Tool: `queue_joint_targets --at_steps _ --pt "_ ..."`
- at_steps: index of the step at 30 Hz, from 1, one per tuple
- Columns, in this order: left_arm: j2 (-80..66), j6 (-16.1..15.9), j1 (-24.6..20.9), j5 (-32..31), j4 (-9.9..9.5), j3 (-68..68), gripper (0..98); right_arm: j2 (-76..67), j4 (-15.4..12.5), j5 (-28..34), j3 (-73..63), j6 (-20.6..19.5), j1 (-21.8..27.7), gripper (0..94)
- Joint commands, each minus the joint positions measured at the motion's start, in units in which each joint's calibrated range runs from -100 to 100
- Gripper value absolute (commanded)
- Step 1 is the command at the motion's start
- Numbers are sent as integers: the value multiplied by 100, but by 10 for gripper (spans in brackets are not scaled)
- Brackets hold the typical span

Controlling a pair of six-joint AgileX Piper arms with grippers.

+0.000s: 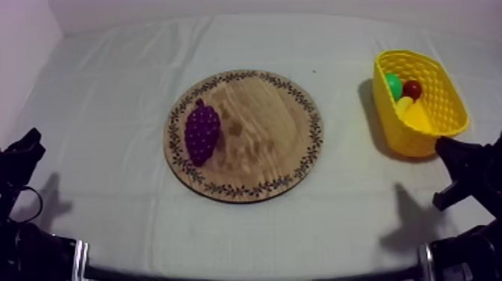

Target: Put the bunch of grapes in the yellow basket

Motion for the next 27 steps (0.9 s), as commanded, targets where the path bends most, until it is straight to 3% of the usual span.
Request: queue_joint_targets --at_steps 1,4,9,16,21,27 --pt "2 1 2 -1 1 -4 0 -4 -3 34 -28 -551 -282 3" --pt "2 1 2 -1 1 -4 0 57 27 115 -146 -625 -502 3" --pt "2 1 2 -1 1 -4 0 648 434 217 -677 -1198 -866 2" --pt "2 1 2 -1 1 -4 0 2179 595 760 -2349 -1530 -1251 2" --pt "2 1 2 -1 1 -4 0 3377 735 1597 -3894 -1766 -1610 4" --pt "2 1 2 -1 1 -4 0 4754 665 2723 -5754 -1898 -1773 3"
